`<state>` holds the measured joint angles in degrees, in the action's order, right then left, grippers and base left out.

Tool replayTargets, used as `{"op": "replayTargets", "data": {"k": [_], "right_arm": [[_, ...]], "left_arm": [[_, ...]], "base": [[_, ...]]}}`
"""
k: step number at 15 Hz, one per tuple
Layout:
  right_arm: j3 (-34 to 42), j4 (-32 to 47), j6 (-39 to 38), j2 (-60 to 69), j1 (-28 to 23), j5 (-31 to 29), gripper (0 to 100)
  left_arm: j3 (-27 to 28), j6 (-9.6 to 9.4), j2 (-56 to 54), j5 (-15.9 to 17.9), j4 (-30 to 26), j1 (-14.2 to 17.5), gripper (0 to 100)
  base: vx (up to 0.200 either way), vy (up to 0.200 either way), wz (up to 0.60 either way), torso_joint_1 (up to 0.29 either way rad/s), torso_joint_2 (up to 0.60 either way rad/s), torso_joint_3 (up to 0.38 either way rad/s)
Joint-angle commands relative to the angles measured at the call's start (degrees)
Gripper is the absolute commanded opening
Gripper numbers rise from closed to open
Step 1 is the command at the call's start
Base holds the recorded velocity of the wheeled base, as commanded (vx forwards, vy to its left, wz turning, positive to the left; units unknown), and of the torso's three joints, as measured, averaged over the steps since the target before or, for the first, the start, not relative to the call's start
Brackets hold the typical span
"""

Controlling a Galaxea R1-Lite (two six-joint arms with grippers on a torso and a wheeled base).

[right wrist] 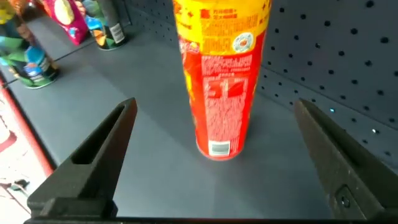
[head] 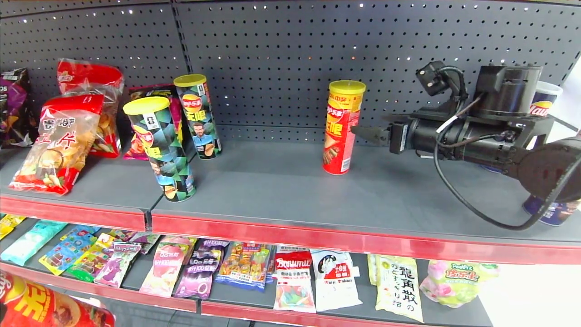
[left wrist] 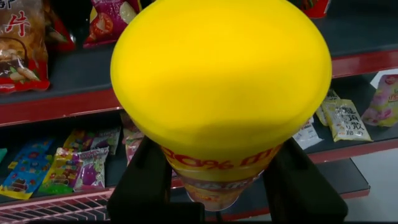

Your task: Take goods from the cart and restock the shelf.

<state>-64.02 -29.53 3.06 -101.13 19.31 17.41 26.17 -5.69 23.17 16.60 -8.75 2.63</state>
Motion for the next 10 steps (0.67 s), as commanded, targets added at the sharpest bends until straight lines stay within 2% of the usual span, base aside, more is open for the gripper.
{"op": "replayTargets", "data": {"k": [1, 10], "right_arm": [[-3.12, -0.01, 0.02, -3.81, 0.38, -0.01, 100], [-9.28, -0.01, 0.02, -7.76, 2.31, -0.09, 100]], "left_arm": [[-0.25, -0.02, -0.50, -0.08, -0.04, 0.00, 0], [-0.07, -0.02, -0.76, -0.26, -0.12, 0.00, 0]], "base": [[0.000, 0.000, 0.00, 0.000, 0.00, 0.000], [0.000, 0.000, 0.00, 0.000, 0.00, 0.000]]}}
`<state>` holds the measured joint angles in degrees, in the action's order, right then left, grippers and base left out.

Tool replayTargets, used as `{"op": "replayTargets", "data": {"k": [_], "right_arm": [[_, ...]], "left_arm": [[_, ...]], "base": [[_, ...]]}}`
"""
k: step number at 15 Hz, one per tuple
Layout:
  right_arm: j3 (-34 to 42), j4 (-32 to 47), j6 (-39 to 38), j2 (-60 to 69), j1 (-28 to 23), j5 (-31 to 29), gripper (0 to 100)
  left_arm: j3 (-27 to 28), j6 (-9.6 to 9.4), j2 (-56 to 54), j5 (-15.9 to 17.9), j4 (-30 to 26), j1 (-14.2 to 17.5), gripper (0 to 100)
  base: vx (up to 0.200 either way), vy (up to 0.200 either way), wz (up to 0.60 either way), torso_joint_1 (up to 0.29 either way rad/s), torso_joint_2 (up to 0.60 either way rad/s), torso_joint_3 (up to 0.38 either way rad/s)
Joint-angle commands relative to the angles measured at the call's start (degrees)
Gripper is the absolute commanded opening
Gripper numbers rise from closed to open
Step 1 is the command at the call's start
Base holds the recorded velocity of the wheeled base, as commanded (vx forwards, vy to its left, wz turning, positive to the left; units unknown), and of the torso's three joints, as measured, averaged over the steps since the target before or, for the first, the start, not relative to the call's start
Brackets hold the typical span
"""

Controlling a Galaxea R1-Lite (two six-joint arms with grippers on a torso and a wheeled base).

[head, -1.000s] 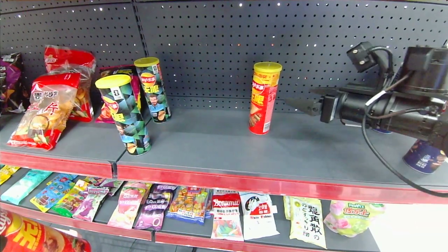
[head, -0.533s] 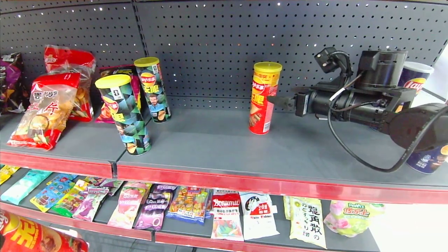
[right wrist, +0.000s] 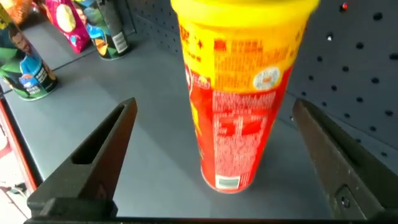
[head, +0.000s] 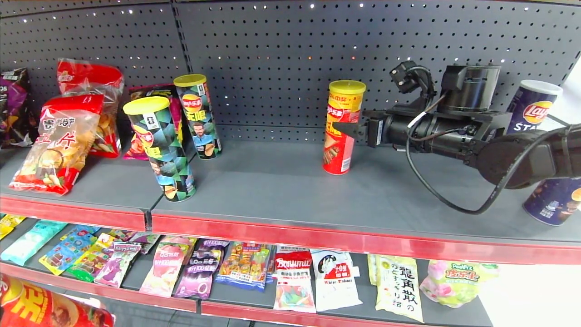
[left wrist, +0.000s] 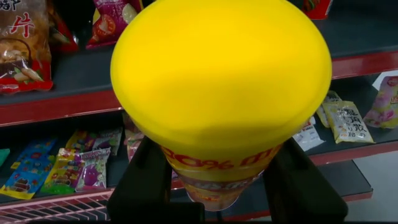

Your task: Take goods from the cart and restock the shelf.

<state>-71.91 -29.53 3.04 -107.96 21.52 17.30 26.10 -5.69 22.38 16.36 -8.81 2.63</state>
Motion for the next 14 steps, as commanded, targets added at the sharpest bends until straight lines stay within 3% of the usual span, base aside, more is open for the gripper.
{"op": "replayTargets", "data": {"k": [1, 8, 12, 13, 14], "right_arm": [[-2.27, -0.01, 0.04, -1.46, 0.28, 0.02, 100], [-10.79, 0.08, 0.22, -7.62, 0.46, -0.34, 100], [-11.41, 0.08, 0.30, -8.58, 0.46, -0.34, 100], [-11.50, 0.08, 0.48, -8.93, 0.37, -0.42, 0], [-11.67, 0.08, 0.48, -9.29, 0.37, -0.34, 0]], "left_arm": [[0.00, -0.02, 0.03, -0.10, -0.06, 0.00, 0], [-0.08, -0.02, -0.06, -0.10, -0.06, 0.00, 0], [-0.17, -0.02, -0.06, -0.10, -0.06, 0.00, 0], [-0.17, -0.02, -0.06, -0.10, -0.06, 0.00, 0], [-0.17, -0.02, -0.06, -0.10, -0.06, 0.00, 0]], "base": [[0.000, 0.000, 0.00, 0.000, 0.00, 0.000], [0.000, 0.000, 0.00, 0.000, 0.00, 0.000], [0.000, 0.000, 0.00, 0.000, 0.00, 0.000], [0.000, 0.000, 0.00, 0.000, 0.00, 0.000], [0.000, 0.000, 0.00, 0.000, 0.00, 0.000]]}}
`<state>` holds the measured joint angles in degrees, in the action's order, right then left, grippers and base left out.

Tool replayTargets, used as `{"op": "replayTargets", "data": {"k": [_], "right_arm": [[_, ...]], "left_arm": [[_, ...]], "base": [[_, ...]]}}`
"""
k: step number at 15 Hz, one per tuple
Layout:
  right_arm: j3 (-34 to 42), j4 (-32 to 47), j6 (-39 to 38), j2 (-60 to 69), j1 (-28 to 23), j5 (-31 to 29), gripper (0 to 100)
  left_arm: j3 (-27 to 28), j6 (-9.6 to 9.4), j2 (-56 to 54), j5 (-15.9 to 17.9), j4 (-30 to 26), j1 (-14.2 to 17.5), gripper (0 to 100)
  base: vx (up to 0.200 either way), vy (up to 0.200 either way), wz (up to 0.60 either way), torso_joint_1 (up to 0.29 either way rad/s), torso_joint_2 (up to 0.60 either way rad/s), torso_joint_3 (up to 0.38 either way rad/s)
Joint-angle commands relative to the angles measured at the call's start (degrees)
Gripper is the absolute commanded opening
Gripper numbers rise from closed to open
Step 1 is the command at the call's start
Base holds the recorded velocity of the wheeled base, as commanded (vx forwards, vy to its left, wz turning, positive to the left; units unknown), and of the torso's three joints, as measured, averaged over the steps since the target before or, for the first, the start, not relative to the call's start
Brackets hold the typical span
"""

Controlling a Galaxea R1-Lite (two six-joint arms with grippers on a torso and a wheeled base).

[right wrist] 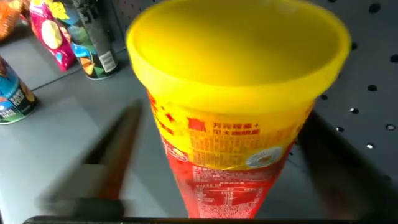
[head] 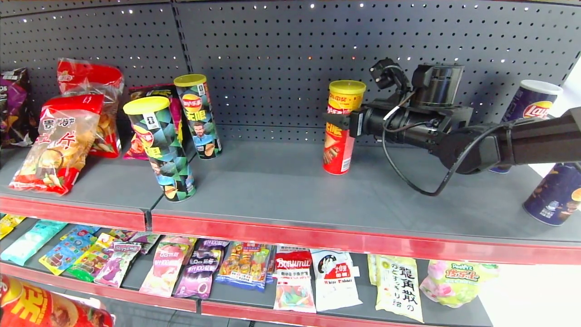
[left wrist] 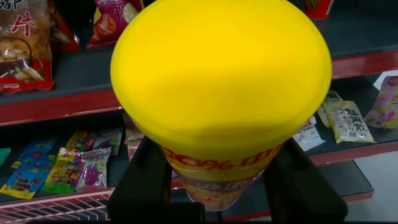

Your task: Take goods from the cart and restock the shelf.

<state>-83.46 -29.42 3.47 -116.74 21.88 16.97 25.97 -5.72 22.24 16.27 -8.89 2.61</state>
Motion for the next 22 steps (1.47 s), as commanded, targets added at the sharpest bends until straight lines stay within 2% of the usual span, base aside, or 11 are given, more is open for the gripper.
{"op": "replayTargets", "data": {"k": [1, 6, 10, 13, 14, 16, 18, 19, 22], "right_arm": [[-0.30, -0.03, 0.04, -0.51, 0.09, 0.17, 0], [-0.04, -0.03, 0.04, 0.11, 0.62, 1.22, 0], [1.10, 0.24, 0.39, 5.38, -0.09, 7.73, 0], [7.52, 0.59, 0.57, 10.48, -0.09, 12.21, 0], [12.88, 0.68, 0.66, 14.08, -0.17, 16.25, 0], [17.28, 0.68, 1.45, 17.24, -0.96, 19.15, 0], [19.03, 0.68, 3.56, 18.21, -2.19, 21.70, 0], [19.91, 0.68, 6.11, 18.91, -3.25, 25.22, 0], [23.34, 0.68, 6.37, 20.76, -3.43, 29.61, 0]], "left_arm": [[-0.04, 0.00, 0.09, -0.01, 0.01, 0.03, 0], [0.05, 0.00, -0.26, -0.01, 0.01, 0.03, 0], [0.23, 0.00, -0.35, 0.07, 0.01, 0.03, 0], [0.31, 0.00, -0.35, 0.16, 0.01, 0.03, 0], [0.49, 0.00, -0.26, 0.16, 0.10, 0.03, 0], [0.58, 0.00, -0.26, 0.25, 0.10, 0.03, 0], [0.58, 0.00, -0.18, 0.34, 0.10, 0.03, 0], [0.58, 0.00, -0.18, 0.34, 0.10, 0.03, 0], [0.66, 0.00, -0.18, 0.34, 0.10, 0.03, 0]], "base": [[0.000, 0.000, 0.00, 0.000, 0.00, 0.000], [0.000, 0.000, 0.00, 0.000, 0.00, 0.000], [0.000, 0.000, 0.00, 0.000, 0.00, 0.000], [0.000, 0.000, 0.00, 0.000, 0.00, 0.000], [0.000, 0.000, 0.00, 0.000, 0.00, 0.000], [0.000, 0.000, 0.00, 0.000, 0.00, 0.000], [0.000, 0.000, 0.00, 0.000, 0.00, 0.000], [0.000, 0.000, 0.00, 0.000, 0.00, 0.000], [0.000, 0.000, 0.00, 0.000, 0.00, 0.000]]}}
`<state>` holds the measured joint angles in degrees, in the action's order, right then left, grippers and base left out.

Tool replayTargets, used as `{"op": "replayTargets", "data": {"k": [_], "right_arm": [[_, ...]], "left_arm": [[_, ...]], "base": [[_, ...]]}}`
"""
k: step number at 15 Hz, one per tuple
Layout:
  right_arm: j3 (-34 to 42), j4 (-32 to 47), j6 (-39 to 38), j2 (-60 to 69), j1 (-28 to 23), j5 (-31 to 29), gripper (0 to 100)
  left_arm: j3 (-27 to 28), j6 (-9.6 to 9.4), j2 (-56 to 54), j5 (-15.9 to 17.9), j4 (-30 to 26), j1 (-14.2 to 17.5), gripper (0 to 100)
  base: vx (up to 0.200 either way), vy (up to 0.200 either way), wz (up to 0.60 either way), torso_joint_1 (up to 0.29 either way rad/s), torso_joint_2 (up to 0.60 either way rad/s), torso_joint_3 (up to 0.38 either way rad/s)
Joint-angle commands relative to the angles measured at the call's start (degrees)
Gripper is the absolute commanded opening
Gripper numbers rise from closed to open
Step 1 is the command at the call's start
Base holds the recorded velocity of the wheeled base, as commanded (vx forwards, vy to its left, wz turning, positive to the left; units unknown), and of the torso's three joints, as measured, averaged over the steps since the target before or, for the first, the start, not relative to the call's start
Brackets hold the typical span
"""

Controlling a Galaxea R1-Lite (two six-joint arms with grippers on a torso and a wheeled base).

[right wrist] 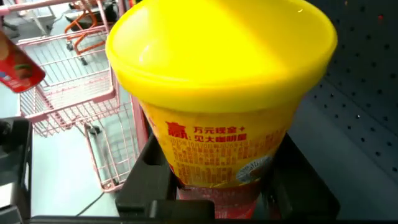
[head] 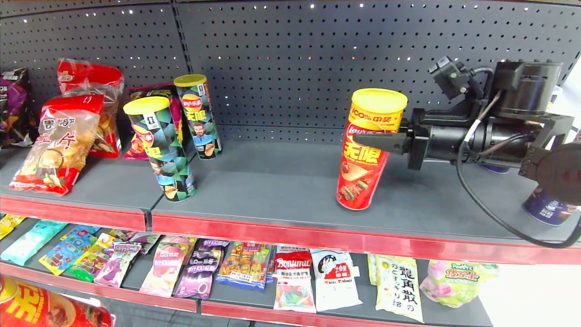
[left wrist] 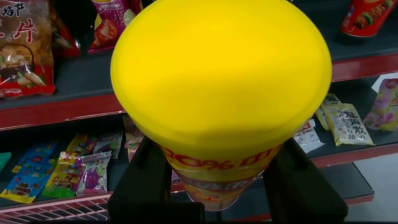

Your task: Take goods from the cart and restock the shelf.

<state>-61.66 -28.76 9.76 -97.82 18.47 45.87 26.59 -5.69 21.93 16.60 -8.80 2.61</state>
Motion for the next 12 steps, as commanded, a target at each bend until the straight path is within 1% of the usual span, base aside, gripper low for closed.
{"op": "replayTargets", "data": {"k": [1, 6, 8, 12], "right_arm": [[2.25, -0.07, 0.08, 2.02, -0.01, 1.94, 0], [1.63, -0.86, 1.13, -1.85, -0.19, 1.85, 0], [1.72, -1.04, 2.80, -2.38, -0.45, 2.20, 0], [2.25, -1.04, 2.72, -2.03, -0.10, 2.55, 0]], "left_arm": [[0.13, -0.02, 0.13, 0.01, 0.01, 0.03, 0], [0.22, -0.02, 0.22, 0.10, 0.01, 0.03, 0], [0.39, -0.02, 0.13, 0.01, 0.01, 0.03, 0], [0.39, -0.02, 0.13, 0.01, 0.01, 0.03, 0]], "base": [[0.000, 0.000, 0.00, 0.000, 0.00, 0.000], [0.000, 0.000, 0.00, 0.000, 0.00, 0.000], [0.000, 0.000, 0.00, 0.000, 0.00, 0.000], [0.000, 0.000, 0.00, 0.000, 0.00, 0.000]]}}
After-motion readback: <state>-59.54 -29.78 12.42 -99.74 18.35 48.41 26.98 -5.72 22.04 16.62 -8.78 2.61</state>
